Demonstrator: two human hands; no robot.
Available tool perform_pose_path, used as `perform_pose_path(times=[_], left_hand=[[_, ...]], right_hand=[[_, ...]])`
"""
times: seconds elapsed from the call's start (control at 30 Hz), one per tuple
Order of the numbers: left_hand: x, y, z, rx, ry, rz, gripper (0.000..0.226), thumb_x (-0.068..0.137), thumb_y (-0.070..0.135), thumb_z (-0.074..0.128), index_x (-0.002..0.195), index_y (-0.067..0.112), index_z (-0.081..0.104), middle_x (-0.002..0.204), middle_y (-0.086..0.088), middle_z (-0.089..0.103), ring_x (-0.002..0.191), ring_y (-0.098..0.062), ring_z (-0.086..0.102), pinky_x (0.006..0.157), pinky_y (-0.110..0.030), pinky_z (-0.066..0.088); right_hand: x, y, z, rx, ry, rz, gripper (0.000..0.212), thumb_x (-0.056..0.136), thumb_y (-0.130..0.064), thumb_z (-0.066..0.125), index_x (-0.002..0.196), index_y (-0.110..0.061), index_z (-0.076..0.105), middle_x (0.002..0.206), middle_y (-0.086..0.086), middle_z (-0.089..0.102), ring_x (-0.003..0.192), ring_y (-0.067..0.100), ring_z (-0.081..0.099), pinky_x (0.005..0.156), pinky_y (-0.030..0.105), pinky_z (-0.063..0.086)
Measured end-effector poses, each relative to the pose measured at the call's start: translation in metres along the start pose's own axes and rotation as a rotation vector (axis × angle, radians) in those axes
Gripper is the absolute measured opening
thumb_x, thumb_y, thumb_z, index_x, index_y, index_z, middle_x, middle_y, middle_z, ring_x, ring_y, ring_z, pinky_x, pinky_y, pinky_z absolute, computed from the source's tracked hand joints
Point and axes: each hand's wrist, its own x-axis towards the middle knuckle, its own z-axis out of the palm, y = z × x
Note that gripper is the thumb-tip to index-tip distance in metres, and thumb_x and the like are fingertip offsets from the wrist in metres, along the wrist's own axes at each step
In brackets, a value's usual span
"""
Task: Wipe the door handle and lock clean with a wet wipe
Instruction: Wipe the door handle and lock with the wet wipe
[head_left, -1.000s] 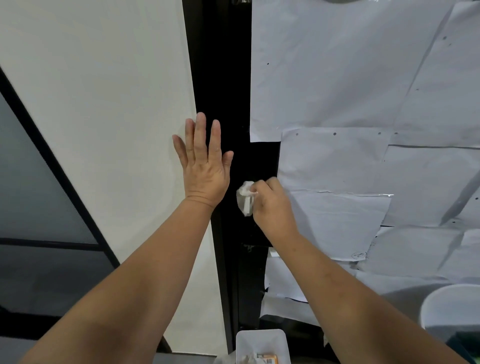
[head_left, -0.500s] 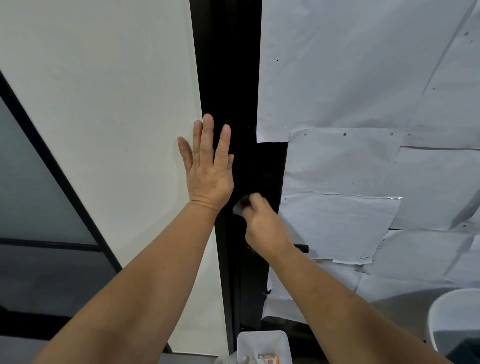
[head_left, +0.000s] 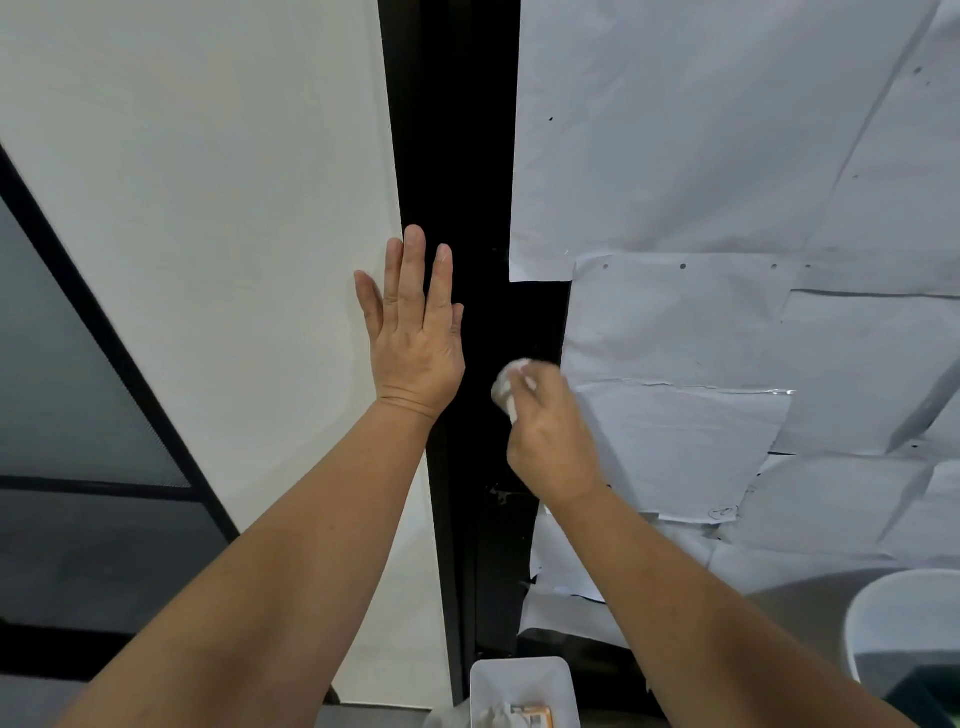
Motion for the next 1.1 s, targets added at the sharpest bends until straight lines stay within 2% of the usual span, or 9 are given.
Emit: perform_pose_path(times=[0.13,0.23,0.33,0.5,0.63,0.77,0.93,1.0,1.1], left_hand=[[0.000,0.001,0.000,0.001,-0.001,-0.001,0.046,0.104,0.018,0.032,0.148,0.008,0.021,0.159,0.006,-0.022,0.148,-0.017,-0.010,0.118,-0.054,0.001],[-0.001,0.001,0.000,0.006,-0.006,-0.006,0.047,0.104,0.018,0.032,0.148,0.009,0.020,0.159,0.007,-0.022,0.148,-0.017,-0.010,0.117,-0.054,0.002],[-0.002,0.002,0.000,0.011,-0.006,-0.003,0.047,0.104,0.018,0.030,0.148,0.009,0.019,0.159,0.006,-0.023,0.148,-0.017,-0.010,0.118,-0.054,0.001],[-0.002,0.002,0.000,0.010,0.002,-0.006,0.050,0.103,0.018,0.031,0.150,0.011,0.012,0.159,0.007,-0.023,0.148,-0.017,-0.011,0.117,-0.055,0.003],[-0.003,0.002,0.000,0.001,0.012,-0.008,0.049,0.103,0.016,0.035,0.149,0.009,0.020,0.160,0.007,-0.021,0.148,-0.018,-0.009,0.117,-0.055,0.004],[-0.002,0.002,0.000,-0.004,0.012,-0.004,0.051,0.103,0.016,0.034,0.149,0.010,0.015,0.159,0.007,-0.021,0.148,-0.017,-0.008,0.117,-0.055,0.005],[-0.002,0.002,0.000,-0.007,0.009,0.003,0.049,0.103,0.016,0.035,0.149,0.010,0.019,0.160,0.007,-0.021,0.148,-0.018,-0.008,0.118,-0.055,0.004],[-0.002,0.002,0.000,-0.002,0.010,-0.002,0.048,0.102,0.015,0.037,0.148,0.009,0.022,0.160,0.007,-0.020,0.148,-0.018,-0.007,0.118,-0.054,0.004],[-0.002,0.002,0.000,0.000,0.016,0.001,0.049,0.101,0.013,0.040,0.147,0.009,0.024,0.160,0.007,-0.020,0.148,-0.019,-0.006,0.118,-0.054,0.004]], right_hand=[[0.014,0.001,-0.014,-0.013,0.165,0.052,0.050,0.082,0.006,0.047,0.132,0.000,0.046,0.130,0.016,0.044,0.120,0.027,0.046,0.100,0.029,0.045],[-0.015,0.006,0.004,0.058,-0.014,0.097,0.033,0.089,-0.004,0.047,0.116,-0.019,0.055,0.121,-0.001,0.051,0.108,0.016,0.055,0.089,0.034,0.052],[-0.039,0.013,0.020,0.025,-0.221,0.179,0.031,0.081,0.001,0.050,0.108,-0.013,0.057,0.115,0.001,0.046,0.088,0.016,0.054,0.070,0.024,0.049],[-0.033,0.014,0.018,0.127,-0.304,0.457,0.019,0.083,-0.003,0.053,0.102,-0.004,0.054,0.114,0.007,0.047,0.075,0.016,0.049,0.066,0.024,0.043],[-0.035,0.005,0.022,0.116,-0.227,0.248,0.031,0.081,0.003,0.052,0.110,-0.005,0.058,0.119,0.001,0.044,0.079,0.009,0.049,0.062,0.015,0.043],[-0.026,-0.010,0.034,0.102,-0.250,0.054,0.032,0.077,0.007,0.052,0.104,-0.007,0.062,0.113,0.004,0.045,0.081,0.015,0.053,0.071,0.021,0.053],[-0.013,-0.017,0.040,0.098,-0.213,0.113,0.016,0.076,0.008,0.053,0.083,-0.001,0.064,0.104,0.008,0.050,0.068,0.017,0.051,0.062,0.021,0.051],[-0.019,-0.017,0.044,0.030,-0.257,0.034,0.018,0.075,0.007,0.051,0.082,-0.003,0.063,0.103,0.010,0.054,0.078,0.017,0.049,0.073,0.016,0.046],[-0.026,-0.019,0.046,-0.006,-0.326,-0.021,0.019,0.070,0.008,0.051,0.079,-0.001,0.065,0.108,0.015,0.055,0.093,0.026,0.054,0.095,0.027,0.046]])
